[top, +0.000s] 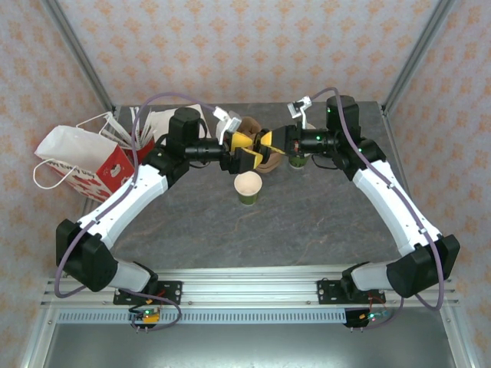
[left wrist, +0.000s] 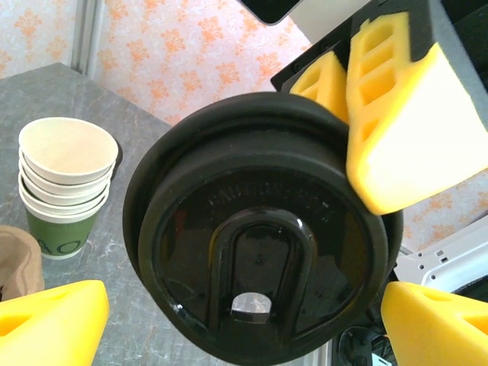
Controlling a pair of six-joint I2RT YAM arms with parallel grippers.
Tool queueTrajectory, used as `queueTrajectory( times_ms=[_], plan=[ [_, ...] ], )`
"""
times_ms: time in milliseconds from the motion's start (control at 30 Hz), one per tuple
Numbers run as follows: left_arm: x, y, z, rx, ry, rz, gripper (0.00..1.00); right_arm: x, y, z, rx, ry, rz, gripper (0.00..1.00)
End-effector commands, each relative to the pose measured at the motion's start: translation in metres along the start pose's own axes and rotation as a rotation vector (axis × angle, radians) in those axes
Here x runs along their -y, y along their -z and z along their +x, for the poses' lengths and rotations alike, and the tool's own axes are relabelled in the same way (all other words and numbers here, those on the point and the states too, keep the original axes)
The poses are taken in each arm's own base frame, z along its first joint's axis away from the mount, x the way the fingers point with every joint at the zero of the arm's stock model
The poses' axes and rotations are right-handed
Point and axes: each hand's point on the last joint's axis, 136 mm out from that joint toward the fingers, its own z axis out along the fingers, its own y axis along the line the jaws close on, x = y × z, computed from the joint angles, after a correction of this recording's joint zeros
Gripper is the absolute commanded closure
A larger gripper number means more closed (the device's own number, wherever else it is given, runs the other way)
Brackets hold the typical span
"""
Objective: Pack the takeout coffee
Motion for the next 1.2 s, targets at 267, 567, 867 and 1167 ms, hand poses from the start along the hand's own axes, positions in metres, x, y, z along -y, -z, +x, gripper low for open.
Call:
queueTrajectory(
  times_ms=[267,567,867,1167],
  plan=[
    [0.019,-0.007,-0.012,-0.009,-0.022,0.085,0.10,-0.009,-0.007,0.005,-0.038,0.033,-0.039,0.88],
    [0.020,-0.008,-0.007,-0.021,-0.020,0.093,0.16,-0.013,-0.005,0.007,-0.042,0.047,-0.033,0.88],
    [0.021,-0.004,-0.005,-0.012,-0.018,0.103,0.13,-0.011,-0.004,0.007,-0.039,0.053,-0.016,0.88],
    [0.021,0.000,-0.002,-0.011,-0.016,0.123,0.17,-0.013,-0.001,0.007,-0.037,0.065,-0.012,0.88]
  ],
)
